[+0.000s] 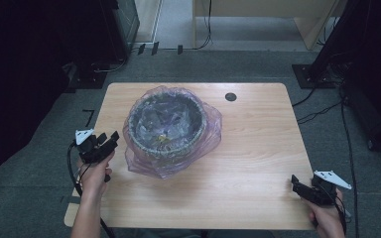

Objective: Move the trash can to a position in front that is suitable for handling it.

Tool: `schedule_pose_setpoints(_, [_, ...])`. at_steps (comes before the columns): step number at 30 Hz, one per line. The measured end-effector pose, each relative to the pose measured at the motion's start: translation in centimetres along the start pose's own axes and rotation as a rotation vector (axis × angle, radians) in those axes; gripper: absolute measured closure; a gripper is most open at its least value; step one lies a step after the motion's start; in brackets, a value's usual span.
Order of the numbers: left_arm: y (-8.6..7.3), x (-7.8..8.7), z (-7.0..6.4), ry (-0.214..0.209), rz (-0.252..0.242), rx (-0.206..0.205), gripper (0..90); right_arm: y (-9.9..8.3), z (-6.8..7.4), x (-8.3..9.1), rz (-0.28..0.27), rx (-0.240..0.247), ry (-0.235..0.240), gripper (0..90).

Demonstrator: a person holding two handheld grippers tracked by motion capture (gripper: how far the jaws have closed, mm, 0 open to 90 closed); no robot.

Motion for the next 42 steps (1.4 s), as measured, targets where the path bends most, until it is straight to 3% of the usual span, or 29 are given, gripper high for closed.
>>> schedule_pose_setpoints(6, [-0.2,-1.0,-2.3,-0.059,-0.004,-0.036,52.9,0.1,0.4,0.0,-0.016,0.010,-0.002,22.4])
schedule_pose_setpoints(13, [-0.6,-1.2,-3.8,-0.103,-0.006,-0.055,55.7,0.3,1.4,-0.2,-0.032,0.019,0.017,26.6])
schedule_pose_setpoints(16, [-0.7,-1.1,-4.3,-0.122,-0.012,-0.056,55.5,1.1,2.2,0.0,-0.066,-0.092,0.118,31.0])
schedule_pose_setpoints(17, [-0.7,-1.1,-4.3,-0.122,-0.012,-0.056,55.5,1.1,2.2,0.0,-0.066,-0.092,0.118,31.0])
schedule_pose_setpoints(18, [-0.8,-1.1,-4.5,-0.128,-0.012,-0.058,55.4,1.8,3.0,0.2,-0.099,-0.114,0.148,35.3])
schedule_pose_setpoints(20, [-0.9,-1.1,-4.9,-0.138,-0.012,-0.060,55.4,2.5,3.9,0.2,-0.119,-0.095,0.177,36.2])
schedule_pose_setpoints(26, [-1.0,-1.0,-5.2,-0.137,-0.009,-0.069,56.1,4.7,6.1,0.0,-0.187,-0.085,0.228,41.9])
schedule_pose_setpoints(32, [-1.1,-0.9,-5.4,-0.135,-0.009,-0.064,56.6,6.4,8.0,-0.8,-0.198,-0.059,0.252,46.7])
schedule_pose_setpoints(34, [-1.1,-0.8,-5.6,-0.150,-0.012,-0.069,56.8,7.6,9.6,-1.2,-0.195,-0.043,0.296,48.8])
schedule_pose_setpoints(35, [-1.1,-0.8,-5.6,-0.150,-0.012,-0.069,56.7,7.6,9.6,-1.2,-0.195,-0.043,0.296,48.8])
schedule_pose_setpoints(37, [-1.1,-0.8,-5.9,-0.156,-0.018,-0.069,56.7,8.3,10.7,-1.6,-0.200,-0.036,0.310,49.0])
schedule_pose_setpoints(38, [-1.1,-0.7,-6.1,-0.166,-0.018,-0.076,56.7,9.1,12.0,-2.0,-0.211,-0.021,0.322,49.0])
schedule_pose_setpoints(41, [-1.1,-0.7,-6.3,-0.172,-0.021,-0.073,56.5,9.8,12.9,-2.4,-0.221,-0.012,0.327,49.0])
schedule_pose_setpoints(42, [-1.1,-0.7,-6.4,-0.174,-0.020,-0.074,56.4,10.7,13.9,-2.6,-0.238,-0.014,0.340,49.0])
Point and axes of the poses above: each handheld gripper's, and its own axes: x roughly backward along the jaws, y roughly out of its top, z roughly to its left, the point moved 5 cm from there along -x, roughly forward along the jaws, and after that the axes turned 10 degrees about -z, right-handed, at the moved point
